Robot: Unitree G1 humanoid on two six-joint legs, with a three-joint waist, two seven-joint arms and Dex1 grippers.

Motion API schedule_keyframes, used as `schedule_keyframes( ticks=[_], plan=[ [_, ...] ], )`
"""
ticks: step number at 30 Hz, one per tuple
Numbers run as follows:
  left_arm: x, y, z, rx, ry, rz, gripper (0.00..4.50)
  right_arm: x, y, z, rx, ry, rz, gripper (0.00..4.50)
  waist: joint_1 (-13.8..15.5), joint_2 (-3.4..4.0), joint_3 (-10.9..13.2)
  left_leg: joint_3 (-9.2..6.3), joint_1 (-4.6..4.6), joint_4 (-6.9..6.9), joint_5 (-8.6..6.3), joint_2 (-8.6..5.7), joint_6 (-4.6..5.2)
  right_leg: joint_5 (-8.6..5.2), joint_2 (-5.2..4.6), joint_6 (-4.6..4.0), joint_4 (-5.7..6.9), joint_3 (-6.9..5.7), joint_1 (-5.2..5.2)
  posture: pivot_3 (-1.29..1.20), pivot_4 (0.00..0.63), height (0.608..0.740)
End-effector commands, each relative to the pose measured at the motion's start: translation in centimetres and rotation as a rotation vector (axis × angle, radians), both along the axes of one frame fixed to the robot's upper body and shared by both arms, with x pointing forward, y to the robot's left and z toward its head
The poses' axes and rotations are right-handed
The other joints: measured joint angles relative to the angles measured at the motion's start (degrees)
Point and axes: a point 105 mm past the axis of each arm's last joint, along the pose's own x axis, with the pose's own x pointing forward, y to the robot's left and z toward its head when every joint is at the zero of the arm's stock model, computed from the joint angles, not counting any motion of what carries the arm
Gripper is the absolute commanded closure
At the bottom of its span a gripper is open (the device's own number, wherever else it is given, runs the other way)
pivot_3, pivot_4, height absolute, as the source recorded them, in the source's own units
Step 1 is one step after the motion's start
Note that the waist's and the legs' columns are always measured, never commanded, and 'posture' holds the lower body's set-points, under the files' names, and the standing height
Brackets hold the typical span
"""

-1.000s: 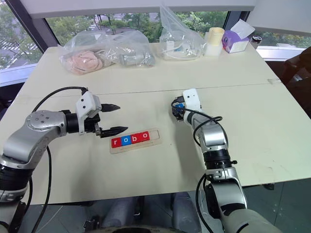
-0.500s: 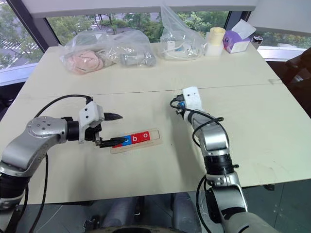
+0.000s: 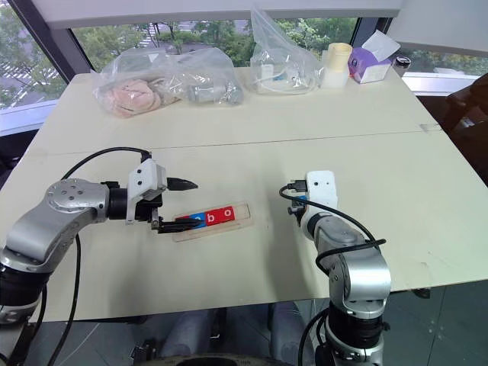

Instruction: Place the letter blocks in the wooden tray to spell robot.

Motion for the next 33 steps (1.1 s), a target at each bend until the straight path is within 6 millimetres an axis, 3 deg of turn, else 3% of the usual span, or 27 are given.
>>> schedule_keyframes(
  ticks=[1, 2, 3, 7, 8, 12, 15, 17, 22, 31, 33],
  plan=[
    [0.1, -0.5, 0.8, 0.01, -0.042, -0.039, 0.0, -0.4, 0.9, 0.7, 0.031, -0.027, 0.017, 3.27, -0.02, 0.0, 0.0, 0.0, 0.0, 0.0, 0.0, 0.0, 0.0, 0.0, 0.0, 0.0, 0.0, 0.0, 0.0, 0.0, 0.15, 0.74],
    [0.1, -0.6, 0.8, 0.009, -0.041, -0.042, 0.0, -0.4, 1.0, 0.6, 0.046, -0.022, 0.017, 3.27, -0.01, 0.0, 0.0, 0.0, 0.0, 0.0, 0.0, 0.0, 0.0, 0.0, 0.0, 0.0, -0.01, 0.0, 0.0, 0.0, 0.15, 0.74],
    [0.1, -0.6, 0.8, 0.01, -0.042, -0.045, 0.0, -0.4, 1.1, 0.5, 0.061, -0.017, 0.02, 2.2, -0.02, 0.0, 0.0, 0.0, -0.01, 0.0, 0.0, 0.0, 0.0, 0.0, 0.0, 0.0, -0.02, 0.0, 0.0, 0.0, 0.15, 0.74],
    [0.3, -0.6, 0.7, 0.017, -0.041, -0.049, 0.0, -0.3, 1.7, 0.6, 0.027, -0.015, 0.088, 0.19, -0.05, 0.0, 0.0, 0.0, -0.03, -0.01, 0.0, 0.01, 0.0, 0.0, 0.0, 0.0, -0.06, 0.0, -0.01, 0.0, 0.15, 0.74],
    [0.3, -0.6, 0.7, 0.018, -0.04, -0.049, 0.0, -0.1, 1.5, 0.9, 0.011, -0.027, 0.093, 0.03, -0.05, 0.0, 0.0, 0.0, -0.03, -0.01, 0.0, 0.01, 0.0, 0.0, -0.01, 0.0, -0.07, 0.0, -0.01, 0.0, 0.15, 0.74],
    [0.0, -0.5, 0.8, 0.008, -0.004, -0.054, 0.0, 1.0, 0.0, 2.4, -0.043, -0.119, 0.149, 0.03, 0.02, 0.0, 0.0, 0.0, -0.07, 0.0, 0.0, 0.01, 0.0, 0.0, -0.01, 0.0, -0.16, -0.01, 0.0, 0.0, 0.15, 0.74],
    [-0.4, -0.2, 1.4, -0.01, 0.026, -0.082, 0.0, 1.5, -1.4, 4.1, -0.15, -0.239, 0.418, 0.03, 0.15, 0.06, 0.04, 0.02, -0.16, 0.03, 0.0, -0.02, 0.0, 0.02, -0.03, 0.03, -0.36, -0.04, 0.04, 0.0, 0.15, 0.74],
    [-1.2, -0.1, 1.5, -0.002, 0.05, -0.124, 0.0, 0.5, -1.7, 3.3, -0.196, -0.233, 0.671, 0.03, 0.14, -0.01, 0.01, 0.03, -0.23, 0.04, -0.01, -0.04, 0.01, 0.03, -0.06, 0.05, -0.59, -0.08, 0.11, 0.0, 0.15, 0.74],
    [-2.1, -0.1, 1.1, 0.027, 0.081, -0.16, 0.0, -0.1, -3.3, 1.0, -0.292, -0.205, 0.96, 0.03, -0.22, -0.02, 0.01, 0.08, -0.23, -0.03, -0.1, 0.01, 0.17, 0.02, 0.0, 0.08, -0.69, -0.07, 0.12, 0.0, 0.15, 0.74],
    [-2.9, -0.6, 0.9, 0.019, 0.085, -0.144, 0.0, 2.1, -3.5, -0.3, -0.285, -0.226, 1.083, 0.03, 0.17, -0.02, 0.03, 0.07, -0.18, 0.22, -0.1, 0.04, 0.16, 0.05, 0.03, 0.08, -0.47, -0.05, 0.17, 0.0, 0.15, 0.74],
    [-2.9, -0.5, 0.9, 0.02, 0.078, -0.128, 0.0, 2.1, -3.5, -0.7, -0.269, -0.211, 1.112, 0.56, 0.32, -0.02, 0.03, 0.06, -0.19, 0.24, -0.09, 0.03, 0.17, 0.06, 0.02, 0.08, -0.46, -0.05, 0.17, 0.0, 0.15, 0.74]
  ],
)
